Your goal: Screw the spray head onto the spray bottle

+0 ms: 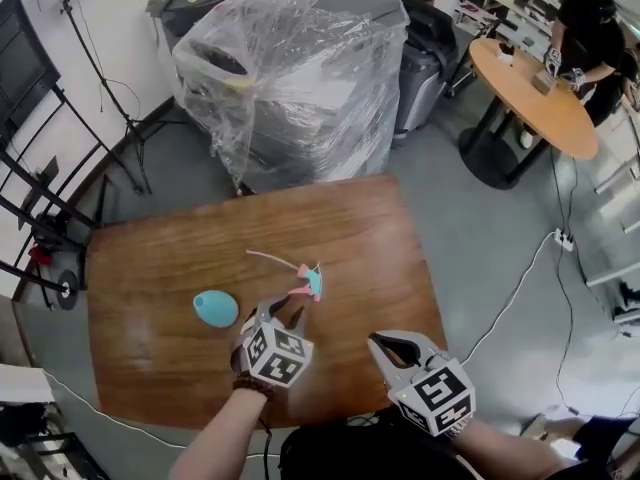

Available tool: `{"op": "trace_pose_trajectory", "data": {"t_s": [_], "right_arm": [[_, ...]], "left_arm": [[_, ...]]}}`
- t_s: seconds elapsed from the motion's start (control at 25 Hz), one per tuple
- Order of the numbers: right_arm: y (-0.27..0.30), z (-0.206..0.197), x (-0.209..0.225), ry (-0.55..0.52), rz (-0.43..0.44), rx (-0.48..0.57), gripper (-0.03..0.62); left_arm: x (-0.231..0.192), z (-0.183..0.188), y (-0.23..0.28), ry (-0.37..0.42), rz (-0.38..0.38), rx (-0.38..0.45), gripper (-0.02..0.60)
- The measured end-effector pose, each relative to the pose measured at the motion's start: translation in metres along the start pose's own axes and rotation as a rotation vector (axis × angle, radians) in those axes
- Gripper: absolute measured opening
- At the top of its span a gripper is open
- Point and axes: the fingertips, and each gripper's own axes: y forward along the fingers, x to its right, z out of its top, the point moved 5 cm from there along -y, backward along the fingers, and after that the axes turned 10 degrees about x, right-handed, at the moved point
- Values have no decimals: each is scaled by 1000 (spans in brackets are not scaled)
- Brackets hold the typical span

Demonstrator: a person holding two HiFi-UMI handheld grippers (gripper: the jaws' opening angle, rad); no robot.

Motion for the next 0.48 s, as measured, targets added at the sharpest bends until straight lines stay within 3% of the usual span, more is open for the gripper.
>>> {"op": "trace_pose_trajectory", "data": {"t_s": [0.24, 0.48], "right_arm": [[1, -1, -13, 19, -68, -19, -9], [5, -4, -11, 45, -66, -35, -9]], "left_arm": [[-12, -17, 21, 38, -54, -46, 146], [-15, -22, 39, 61, -84, -90, 144]]}}
